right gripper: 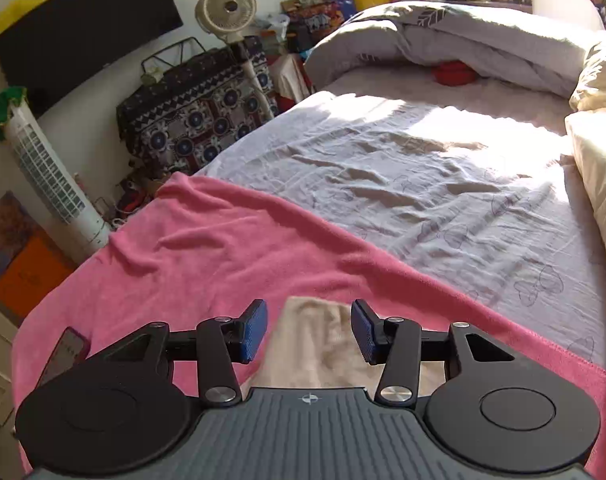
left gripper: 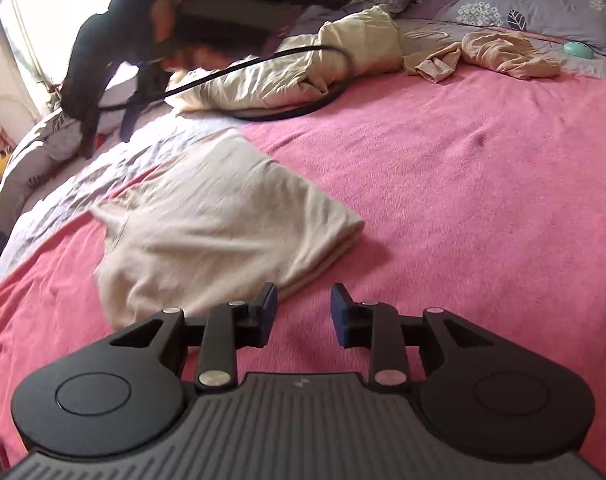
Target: Fold clothes
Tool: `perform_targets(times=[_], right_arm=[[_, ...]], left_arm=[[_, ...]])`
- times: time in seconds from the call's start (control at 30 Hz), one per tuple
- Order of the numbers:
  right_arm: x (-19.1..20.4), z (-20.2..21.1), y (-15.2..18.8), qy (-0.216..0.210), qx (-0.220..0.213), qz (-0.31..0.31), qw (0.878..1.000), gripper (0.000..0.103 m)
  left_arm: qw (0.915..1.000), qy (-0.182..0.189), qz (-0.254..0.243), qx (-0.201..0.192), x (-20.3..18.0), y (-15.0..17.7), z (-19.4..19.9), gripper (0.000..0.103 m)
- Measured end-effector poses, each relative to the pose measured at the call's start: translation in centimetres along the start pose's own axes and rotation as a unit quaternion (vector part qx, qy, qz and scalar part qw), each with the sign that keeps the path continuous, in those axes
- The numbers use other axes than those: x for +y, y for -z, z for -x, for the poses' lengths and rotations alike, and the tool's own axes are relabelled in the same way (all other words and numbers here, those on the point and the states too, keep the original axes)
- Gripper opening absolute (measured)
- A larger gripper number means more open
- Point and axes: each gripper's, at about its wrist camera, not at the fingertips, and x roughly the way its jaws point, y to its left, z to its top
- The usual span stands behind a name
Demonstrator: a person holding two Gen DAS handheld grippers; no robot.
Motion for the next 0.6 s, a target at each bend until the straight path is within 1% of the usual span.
perform_targets(times=[0.03,0.1,0.17,0.23,0.27,0.3,0.37,0.43,0.47,0.5,0.53,0.6], right_arm=[[0.4,0.5,1.6,-0.002,0.017,0.008,1.0,0.046],[1.6,1.1,5.4,0.013,0.059,0.026,0.998,0.043],[2.6,2.0,9.0,0.025,0.077,0.035,0.996,0.043],[3.5,2.9,12.5,0.035,0.086,0.042,0.995,0.041],[4.0,3.4,14.3,0.041,0.091,0.045,0.994,0.042],[4.4,3.9,16.1,0.046,0.096,0.049,0.993,0.042],[5.6,4.9,18.0,0.061,0.099,0.065,0.991,0.045],[6.4,5.5,19.0,0.074,0.109,0.075,0.988,0.057],[6.5,5.5,19.6,0.08,0.125,0.072,0.986,0.074],[6.6,5.6,20.2,0.085,0.132,0.07,0.985,0.083],[6.6,6.0,20.6,0.089,0.132,0.067,0.985,0.083],[6.6,6.9,21.0,0.097,0.132,0.06,0.985,0.089]], left_arm=[[0.9997,-0.008,0.011,0.02,0.5,0.6,1.2,0.043],[0.9977,-0.027,0.033,0.053,1.8,1.3,3.1,0.045],[0.9932,-0.055,0.064,0.08,4.1,1.3,4.3,0.045],[0.9891,-0.071,0.1,0.081,6.6,0.0,4.1,0.046],[0.9871,-0.071,0.126,0.069,8.3,-1.2,3.6,0.047],[0.9863,-0.062,0.142,0.057,9.3,-2.3,2.9,0.051],[0.9856,-0.026,0.166,0.022,11.0,-4.9,0.7,0.052],[0.9824,0.008,0.186,-0.009,12.5,-7.5,-1.8,0.063],[0.9821,0.011,0.188,-0.001,12.4,-8.1,-3.7,0.074],[0.9818,0.014,0.189,0.008,12.4,-8.7,-5.7,0.079],[0.9807,0.017,0.194,0.02,12.4,-9.1,-7.5,0.079],[0.9689,0.007,0.234,0.08,12.9,-7.2,-9.8,0.078]])
